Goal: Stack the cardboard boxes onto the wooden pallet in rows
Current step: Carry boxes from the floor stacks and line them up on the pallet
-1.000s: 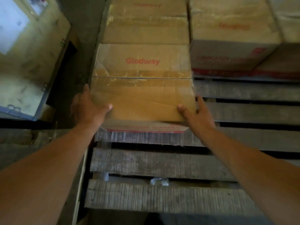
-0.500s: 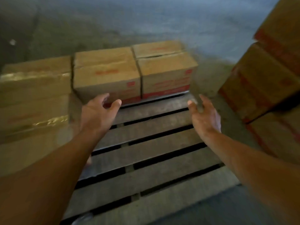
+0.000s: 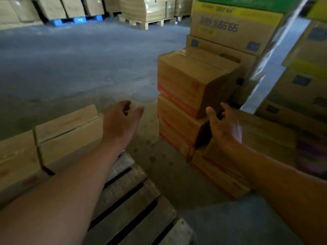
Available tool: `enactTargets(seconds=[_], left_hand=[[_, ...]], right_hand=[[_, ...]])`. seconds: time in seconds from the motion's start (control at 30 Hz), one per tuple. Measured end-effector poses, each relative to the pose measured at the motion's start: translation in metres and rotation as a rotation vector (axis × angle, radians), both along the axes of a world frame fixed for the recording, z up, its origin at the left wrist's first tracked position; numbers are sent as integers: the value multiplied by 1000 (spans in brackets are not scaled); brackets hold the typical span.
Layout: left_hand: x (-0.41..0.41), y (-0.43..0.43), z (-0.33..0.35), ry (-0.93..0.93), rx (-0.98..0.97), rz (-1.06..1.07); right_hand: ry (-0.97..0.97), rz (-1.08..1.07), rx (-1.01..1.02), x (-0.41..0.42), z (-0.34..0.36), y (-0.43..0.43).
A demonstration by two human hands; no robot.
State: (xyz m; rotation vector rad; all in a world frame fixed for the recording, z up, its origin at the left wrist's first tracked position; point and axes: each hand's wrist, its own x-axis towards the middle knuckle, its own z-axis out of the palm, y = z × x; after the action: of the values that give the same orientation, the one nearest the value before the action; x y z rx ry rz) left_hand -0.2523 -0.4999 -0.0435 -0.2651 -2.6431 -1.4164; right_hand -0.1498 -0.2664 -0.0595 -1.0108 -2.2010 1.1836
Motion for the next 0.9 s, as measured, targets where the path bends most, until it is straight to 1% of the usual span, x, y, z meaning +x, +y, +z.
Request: enactTargets(seconds=[0.07,0.13,0.3,0.37,0.43,0.53,0.63,0.7,0.77,0.83,0.9], left_hand=[[-21,24,2,-5,2,-52],[-55,45,4,16,-39,-103],[-173,101,-3,36,-52,-95],[-212,126,-16,-8,-49,-101],[-248,148,-29,-77,-33,-152],[-305,183,-35,-145,-31,-216],[-358,213,-35,-191,-12,-260],[-384,231,-38,-221,-7,-269],[-401,245,-44,-262,-7,-290],[-410,255,-51,-296,40,-304],[-417,262,-55,-296,97,-255]], right_hand=[[19,-15,-26,-17,-2,15],[46,-48,-45,-41,-6,30],[105,-203,-122,-131,-22,66],[113,-262,-175,-162,-34,74],[178,-317,-223,-186,-46,77],[269,-465,-208,-217,-49,87],[265,-559,-262,-237,-50,99],[248,-574,-305,-242,-55,104],[237,-566,-362,-244,-58,106],[248,-577,-405,-245,-60,108],[282,-609,-442,-248,-61,110]])
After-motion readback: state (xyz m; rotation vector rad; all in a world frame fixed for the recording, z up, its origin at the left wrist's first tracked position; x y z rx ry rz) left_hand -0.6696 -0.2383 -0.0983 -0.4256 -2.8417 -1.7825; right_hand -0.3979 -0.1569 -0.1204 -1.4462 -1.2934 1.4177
